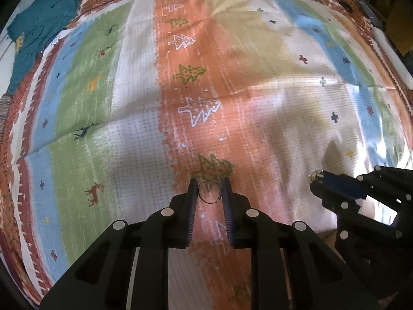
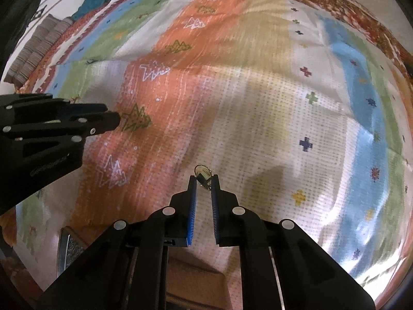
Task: Organize jewelry
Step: 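Carry both gold rings over the silver tin with both grippers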
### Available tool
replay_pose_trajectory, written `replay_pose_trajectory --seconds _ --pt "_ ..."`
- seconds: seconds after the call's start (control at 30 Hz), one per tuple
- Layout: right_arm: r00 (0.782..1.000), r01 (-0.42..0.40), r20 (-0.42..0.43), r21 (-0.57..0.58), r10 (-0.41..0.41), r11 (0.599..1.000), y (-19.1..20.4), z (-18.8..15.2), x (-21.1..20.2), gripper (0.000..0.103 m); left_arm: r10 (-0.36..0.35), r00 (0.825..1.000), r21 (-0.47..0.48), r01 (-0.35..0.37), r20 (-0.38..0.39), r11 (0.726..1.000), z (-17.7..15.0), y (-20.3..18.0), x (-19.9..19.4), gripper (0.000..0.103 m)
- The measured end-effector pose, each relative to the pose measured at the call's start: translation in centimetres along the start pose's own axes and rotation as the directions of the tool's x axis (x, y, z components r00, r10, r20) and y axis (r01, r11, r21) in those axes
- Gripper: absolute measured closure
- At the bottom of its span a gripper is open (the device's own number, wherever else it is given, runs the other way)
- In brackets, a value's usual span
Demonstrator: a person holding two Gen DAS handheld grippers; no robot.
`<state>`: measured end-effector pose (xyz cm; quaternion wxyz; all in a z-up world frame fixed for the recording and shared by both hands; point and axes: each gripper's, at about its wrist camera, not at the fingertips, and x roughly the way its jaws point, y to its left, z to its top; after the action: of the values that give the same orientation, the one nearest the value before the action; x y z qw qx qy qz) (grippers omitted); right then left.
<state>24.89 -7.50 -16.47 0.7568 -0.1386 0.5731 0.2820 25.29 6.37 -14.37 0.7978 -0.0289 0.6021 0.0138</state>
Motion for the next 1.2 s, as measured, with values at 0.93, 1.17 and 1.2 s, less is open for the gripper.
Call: replay_pose_trajectory --seconds 0.93,1.17,1.2 --pt "0.992 0.036 0.117 0.002 -0.036 0.999 -0.3 -2.6 -6.4 0.091 -0.070 0.991 0.048 0.065 0.116 0.997 -1.7 -2.2 -6.5 0.085" --pt "0.988 0.034 0.153 0.000 -0.034 0.999 0.0 -3.6 -8.1 0.091 -0.108 0.981 0.069 0.098 0.162 0.993 -2.9 -3.3 -9.0 0.084" --pt "0.987 0.035 0.156 0.000 -0.035 0.999 0.1 -3.7 -8.3 0.091 -0.115 0.978 0.074 0.104 0.171 0.992 -3.1 -3.5 -9.5 0.084"
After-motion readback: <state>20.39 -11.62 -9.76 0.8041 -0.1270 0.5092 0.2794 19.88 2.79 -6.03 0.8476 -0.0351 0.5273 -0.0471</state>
